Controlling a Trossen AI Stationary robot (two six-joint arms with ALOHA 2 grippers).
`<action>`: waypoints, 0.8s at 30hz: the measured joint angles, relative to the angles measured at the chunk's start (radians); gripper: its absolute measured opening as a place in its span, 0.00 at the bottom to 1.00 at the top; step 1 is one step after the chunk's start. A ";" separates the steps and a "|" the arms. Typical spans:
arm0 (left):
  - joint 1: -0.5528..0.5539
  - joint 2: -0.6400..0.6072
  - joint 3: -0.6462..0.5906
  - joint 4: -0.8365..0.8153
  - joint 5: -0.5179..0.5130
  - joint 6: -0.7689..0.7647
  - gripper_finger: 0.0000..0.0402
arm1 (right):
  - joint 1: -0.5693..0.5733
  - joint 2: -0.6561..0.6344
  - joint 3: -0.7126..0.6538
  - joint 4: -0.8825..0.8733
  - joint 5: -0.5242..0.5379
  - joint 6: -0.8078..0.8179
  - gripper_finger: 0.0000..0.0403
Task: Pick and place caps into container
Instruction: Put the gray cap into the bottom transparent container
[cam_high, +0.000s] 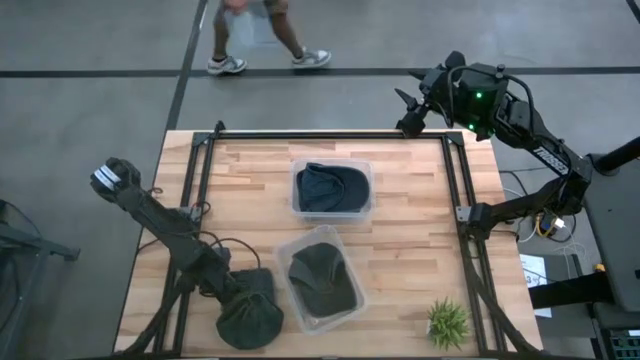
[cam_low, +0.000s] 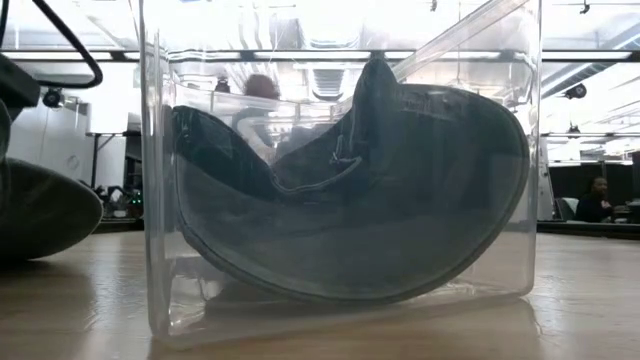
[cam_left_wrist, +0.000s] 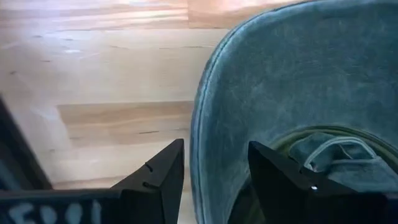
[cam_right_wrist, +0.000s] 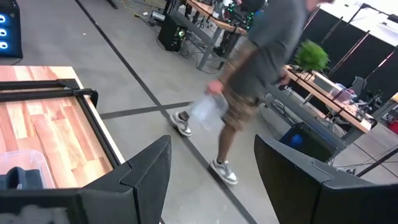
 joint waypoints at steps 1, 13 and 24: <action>0.000 0.000 -0.009 0.017 -0.001 0.005 0.42 | 0.000 0.000 0.000 0.000 0.000 0.000 0.56; -0.001 -0.006 -0.009 0.064 -0.054 0.088 0.04 | 0.000 0.000 -0.015 0.003 0.000 0.026 0.56; -0.002 -0.101 0.186 -0.233 -0.138 0.166 0.02 | 0.000 0.000 -0.064 0.002 0.000 0.026 0.56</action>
